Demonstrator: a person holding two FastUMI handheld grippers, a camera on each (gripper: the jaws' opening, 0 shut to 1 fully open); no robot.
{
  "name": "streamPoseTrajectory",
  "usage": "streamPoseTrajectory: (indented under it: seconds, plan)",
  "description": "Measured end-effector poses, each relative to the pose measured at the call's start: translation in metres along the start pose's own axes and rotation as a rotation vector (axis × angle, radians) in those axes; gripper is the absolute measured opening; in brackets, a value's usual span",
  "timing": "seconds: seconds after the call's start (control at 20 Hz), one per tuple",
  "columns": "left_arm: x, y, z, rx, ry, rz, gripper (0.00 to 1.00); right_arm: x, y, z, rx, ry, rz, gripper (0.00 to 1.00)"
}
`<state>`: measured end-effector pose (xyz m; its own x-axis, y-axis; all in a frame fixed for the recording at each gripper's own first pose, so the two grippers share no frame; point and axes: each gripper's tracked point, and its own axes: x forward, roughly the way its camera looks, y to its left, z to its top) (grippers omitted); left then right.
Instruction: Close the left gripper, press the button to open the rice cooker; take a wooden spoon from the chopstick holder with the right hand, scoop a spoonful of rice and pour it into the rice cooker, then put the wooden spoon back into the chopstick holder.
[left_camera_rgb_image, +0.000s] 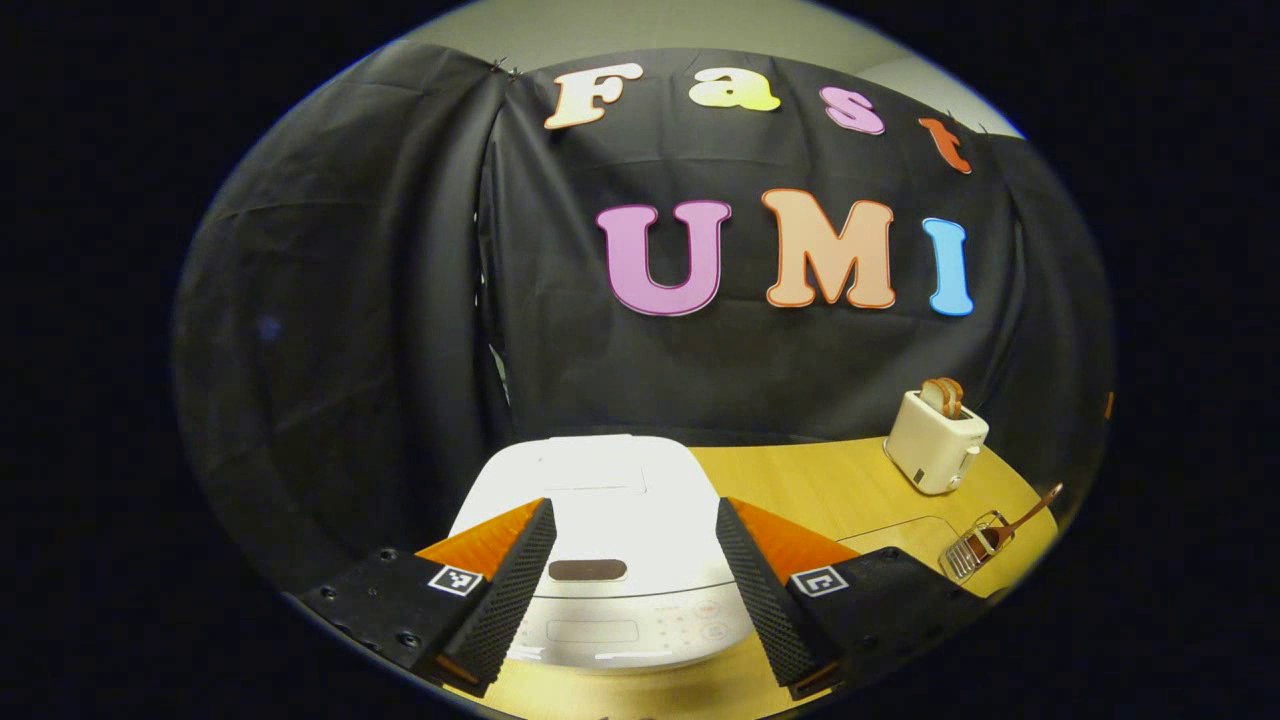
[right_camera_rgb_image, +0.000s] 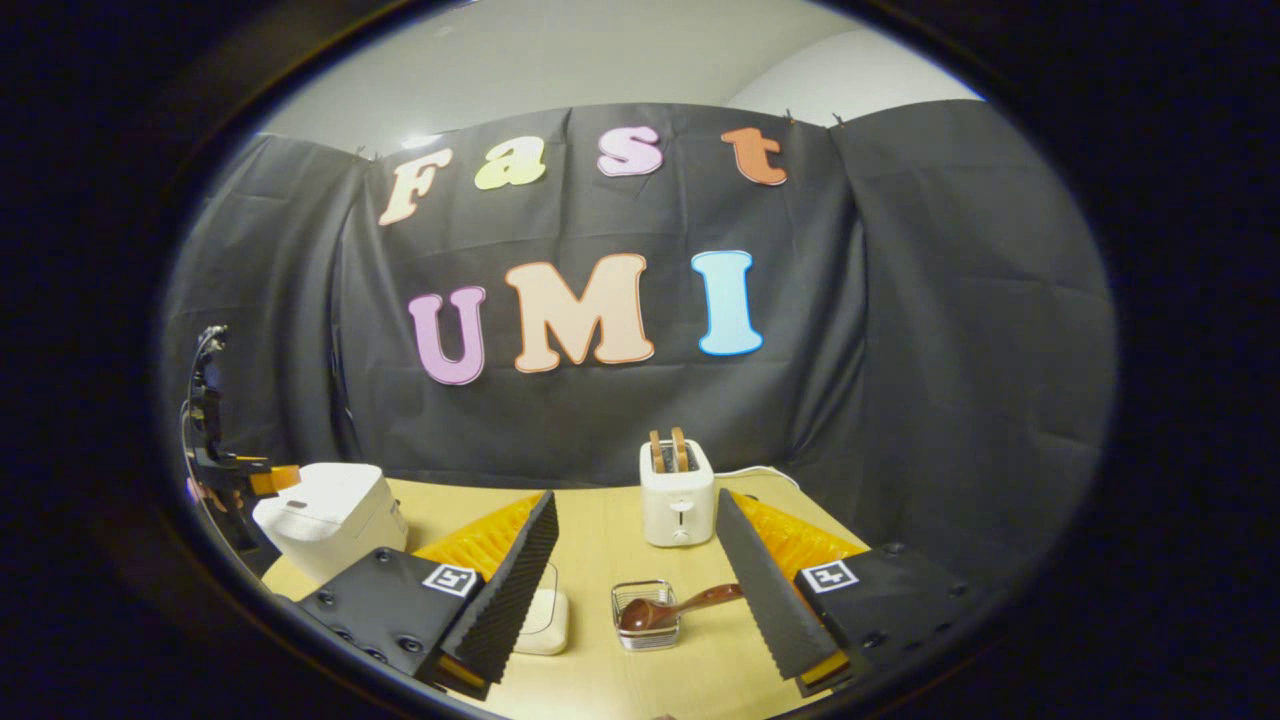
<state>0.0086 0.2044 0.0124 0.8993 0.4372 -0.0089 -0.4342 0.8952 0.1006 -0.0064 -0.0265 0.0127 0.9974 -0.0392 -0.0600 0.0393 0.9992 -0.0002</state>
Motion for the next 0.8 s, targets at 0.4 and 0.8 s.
streamPoseTrajectory:
  seconds: [0.4, 0.8]
  plan:
    - [-0.029, -0.047, 0.016, -0.057, -0.056, -0.078, 0.95, -0.004, 0.003, 0.009, 0.054, -0.043, 0.006, 1.0]
    - [-0.03, -0.058, 0.01, -0.094, -0.038, -0.131, 0.95, -0.011, 0.005, 0.007, 0.04, -0.046, 0.003, 1.0]
